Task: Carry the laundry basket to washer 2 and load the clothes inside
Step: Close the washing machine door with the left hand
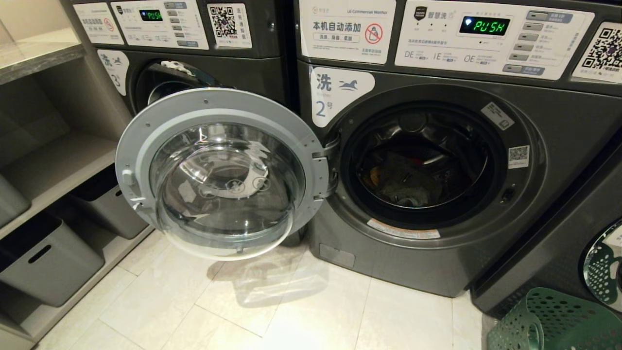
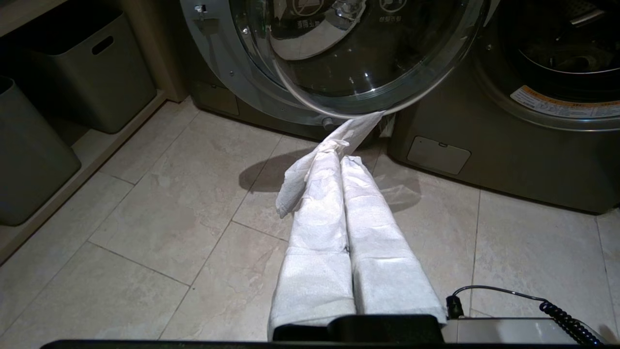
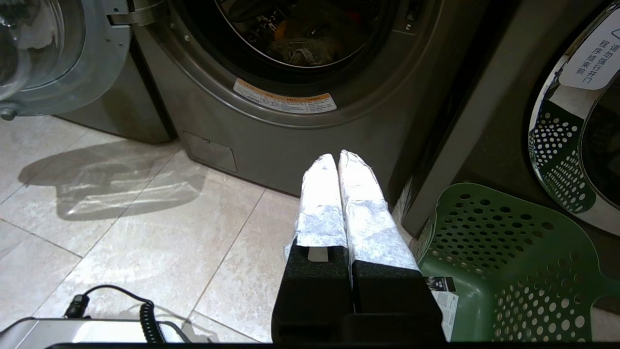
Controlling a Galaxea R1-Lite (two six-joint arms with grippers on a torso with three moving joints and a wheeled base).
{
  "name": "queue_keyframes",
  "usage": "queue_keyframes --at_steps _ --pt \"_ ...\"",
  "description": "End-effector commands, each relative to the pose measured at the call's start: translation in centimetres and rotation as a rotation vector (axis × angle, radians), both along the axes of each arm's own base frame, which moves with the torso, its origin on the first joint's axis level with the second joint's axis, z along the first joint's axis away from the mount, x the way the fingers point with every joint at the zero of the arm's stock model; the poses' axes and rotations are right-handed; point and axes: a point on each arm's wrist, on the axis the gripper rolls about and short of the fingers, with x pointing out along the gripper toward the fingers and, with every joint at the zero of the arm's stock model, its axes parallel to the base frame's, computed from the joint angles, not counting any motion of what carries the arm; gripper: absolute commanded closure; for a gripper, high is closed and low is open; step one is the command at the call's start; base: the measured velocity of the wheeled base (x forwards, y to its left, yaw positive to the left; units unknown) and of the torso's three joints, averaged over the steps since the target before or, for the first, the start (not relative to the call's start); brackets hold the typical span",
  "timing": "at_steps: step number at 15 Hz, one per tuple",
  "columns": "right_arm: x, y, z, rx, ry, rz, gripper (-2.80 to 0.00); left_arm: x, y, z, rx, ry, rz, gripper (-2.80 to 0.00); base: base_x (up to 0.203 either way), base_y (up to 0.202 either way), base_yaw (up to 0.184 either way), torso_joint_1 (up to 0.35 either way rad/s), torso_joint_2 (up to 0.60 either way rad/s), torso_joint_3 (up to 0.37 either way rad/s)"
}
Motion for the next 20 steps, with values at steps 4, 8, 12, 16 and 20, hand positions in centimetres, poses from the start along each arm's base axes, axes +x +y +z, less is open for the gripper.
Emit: queue_keyframes --at_steps 4,8,12,16,20 --pt "0.0 0.0 0.0 -0.003 0.001 0.003 0.0 0.0 0.0 0.0 0.0 0.002 0.001 0.0 -0.051 0.0 0.001 0.001 0.0 0.002" --pt "0.0 0.0 0.0 -0.002 0.001 0.003 0.0 0.0 0.0 0.0 0.0 0.002 0.001 0.0 -0.02 0.0 0.001 -0.001 0.0 0.002" --pt "0.0 0.0 0.0 0.006 0.001 0.0 0.0 0.0 0.0 0.0 0.023 0.004 -0.002 0.0 0.0 0.0 0.0 0.0 0.0 0.0" --pt "0.0 0.0 0.0 0.003 0.003 0.0 0.0 -2.2 0.0 7.3 0.076 -0.209 0.006 0.0 0.0 0.0 0.0 0.0 0.0 0.0" --pt "0.0 0.0 0.0 0.009 0.003 0.0 0.0 1.3 0.1 21.1 0.02 -0.193 0.03 0.0 0.0 0.0 0.0 0.0 0.0 0.0"
